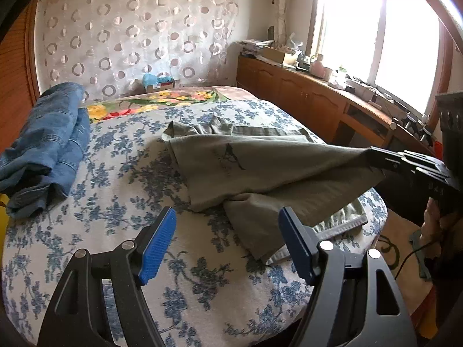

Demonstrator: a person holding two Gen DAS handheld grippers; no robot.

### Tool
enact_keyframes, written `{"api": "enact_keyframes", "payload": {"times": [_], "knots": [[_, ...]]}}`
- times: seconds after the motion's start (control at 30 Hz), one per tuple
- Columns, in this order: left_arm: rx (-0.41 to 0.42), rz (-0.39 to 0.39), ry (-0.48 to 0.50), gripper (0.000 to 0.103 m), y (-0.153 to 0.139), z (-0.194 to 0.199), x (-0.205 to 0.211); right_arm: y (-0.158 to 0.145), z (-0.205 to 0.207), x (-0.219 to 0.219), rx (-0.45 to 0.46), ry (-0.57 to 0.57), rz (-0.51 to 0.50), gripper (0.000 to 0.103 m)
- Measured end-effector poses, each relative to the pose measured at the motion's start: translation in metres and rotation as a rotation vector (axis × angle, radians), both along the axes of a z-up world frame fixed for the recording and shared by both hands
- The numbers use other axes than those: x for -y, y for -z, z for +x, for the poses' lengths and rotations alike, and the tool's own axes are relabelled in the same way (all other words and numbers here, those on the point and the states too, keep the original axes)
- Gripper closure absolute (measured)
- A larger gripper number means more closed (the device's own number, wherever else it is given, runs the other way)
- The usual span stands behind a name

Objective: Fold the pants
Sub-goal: 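Fold the held pants leg over the other leg with the right tool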

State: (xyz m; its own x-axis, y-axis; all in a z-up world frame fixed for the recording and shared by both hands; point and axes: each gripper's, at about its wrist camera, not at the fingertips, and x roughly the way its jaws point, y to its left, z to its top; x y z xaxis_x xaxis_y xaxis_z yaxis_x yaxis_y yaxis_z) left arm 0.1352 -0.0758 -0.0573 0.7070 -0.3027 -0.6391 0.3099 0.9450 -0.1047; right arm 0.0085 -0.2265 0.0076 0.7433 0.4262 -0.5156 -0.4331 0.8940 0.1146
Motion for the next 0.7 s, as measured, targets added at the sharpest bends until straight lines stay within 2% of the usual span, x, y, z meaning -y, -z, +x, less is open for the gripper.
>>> {"api": "enact_keyframes", "payload": {"times": [0.2,0.4,0.7], "knots": [[0.027,0.017,-0.003,0.029,0.007,-0.002,0.012,0.013,-0.008,0.014,-0.041,0.035,0.006,0.101],[0.004,0.021,0.002,0.029,0.015,-0.002,0.018,0.028,-0.011,0.024,-0.091,0.069,0.007,0.101],[-0.036,0.038,0.007,0.029,0.027,0.001,0.024,0.034,-0.016,0.027,-0.139,0.077,0.043,0.101]]}}
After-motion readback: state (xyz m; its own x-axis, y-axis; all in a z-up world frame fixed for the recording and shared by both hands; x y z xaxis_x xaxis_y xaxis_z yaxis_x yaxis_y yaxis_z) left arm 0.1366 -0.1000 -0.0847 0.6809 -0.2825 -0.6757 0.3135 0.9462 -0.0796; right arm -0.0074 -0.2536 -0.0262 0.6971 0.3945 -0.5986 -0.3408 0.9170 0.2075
